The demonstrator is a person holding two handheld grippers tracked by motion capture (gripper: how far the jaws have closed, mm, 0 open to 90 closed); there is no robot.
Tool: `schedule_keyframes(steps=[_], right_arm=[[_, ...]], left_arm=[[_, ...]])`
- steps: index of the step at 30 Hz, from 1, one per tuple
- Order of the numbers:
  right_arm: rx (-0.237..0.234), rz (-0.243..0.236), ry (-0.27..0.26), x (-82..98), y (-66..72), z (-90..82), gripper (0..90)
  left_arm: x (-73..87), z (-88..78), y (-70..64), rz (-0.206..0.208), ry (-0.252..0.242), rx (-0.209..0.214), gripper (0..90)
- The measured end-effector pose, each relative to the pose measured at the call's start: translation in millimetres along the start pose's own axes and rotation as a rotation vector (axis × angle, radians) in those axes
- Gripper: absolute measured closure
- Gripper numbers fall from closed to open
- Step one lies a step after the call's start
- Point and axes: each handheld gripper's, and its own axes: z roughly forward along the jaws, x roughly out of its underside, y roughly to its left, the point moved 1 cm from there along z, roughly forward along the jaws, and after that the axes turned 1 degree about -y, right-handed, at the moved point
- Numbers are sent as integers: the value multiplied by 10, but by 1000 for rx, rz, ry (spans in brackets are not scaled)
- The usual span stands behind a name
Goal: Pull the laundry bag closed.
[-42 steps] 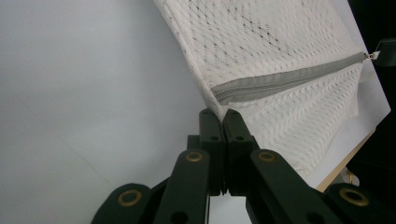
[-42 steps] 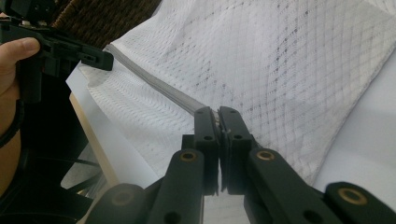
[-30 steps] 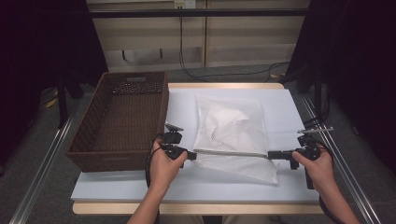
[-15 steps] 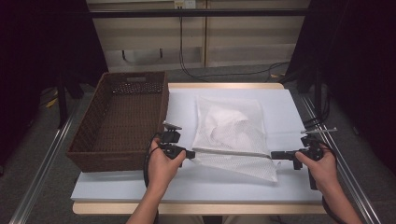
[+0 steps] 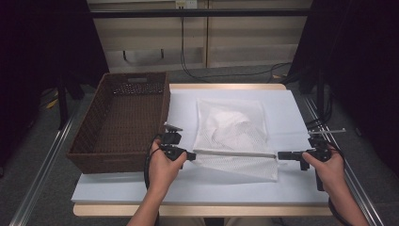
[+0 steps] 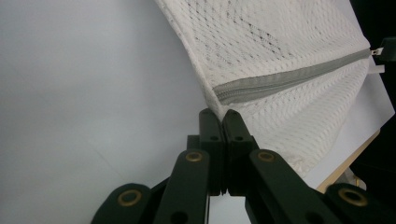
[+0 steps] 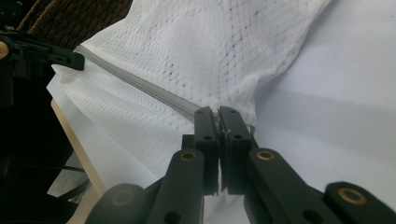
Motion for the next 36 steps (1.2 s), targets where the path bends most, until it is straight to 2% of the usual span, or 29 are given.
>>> schedule_keyframes(steps=[1, 7, 9, 11, 13, 16, 17, 19, 20, 23, 25, 27, 28, 30, 31, 36], right_arm=[[4, 2, -1, -2, -1, -11, 870], [20, -12, 1, -6, 7, -17, 870], [33, -20, 15, -7, 20, -1, 869], [35, -35, 33, -7, 43, 18, 868], [43, -45, 36, -8, 56, 19, 867], [36, -63, 31, -16, 85, 26, 860], [35, -72, 30, -18, 90, 32, 838], [22, -75, 23, -26, 120, 46, 744], [25, -82, 19, -29, 131, 50, 709], [53, -105, 13, -46, 169, 60, 567], [71, -109, 2, -51, 185, 65, 525], [78, -111, -6, -57, 196, 71, 465], [83, -114, -7, -60, 196, 72, 453], [85, -115, -8, -67, 201, 77, 431], [89, -117, -11, -69, 203, 82, 413], [104, -127, -17, -84, 193, 85, 369]], left_arm=[[5, 12, -13, -11, -1, 10, 891], [5, 16, -20, 8, 9, -7, 891], [9, 24, -19, 13, 30, -11, 887], [9, 26, -21, 16, 26, -2, 880], [2, 16, -48, 10, 10, -2, 839], [-1, -16, -86, 44, 26, 16, 717], [-4, -27, -112, 47, 12, 22, 675], [-4, -57, -145, 60, 15, 25, 592], [-5, -78, -166, 68, 3, 12, 563], [-14, -137, -183, 86, -28, 9, 471], [-17, -178, -196, 87, -52, 10, 425], [-23, -198, -197, 96, -48, 18, 389], [-21, -189, -212, 96, -57, 20, 377], [-19, -171, -212, 109, -44, 21, 360], [-17, -161, -217, 103, -39, 28, 354], [-16, -152, -219, 110, -57, 34, 299]])
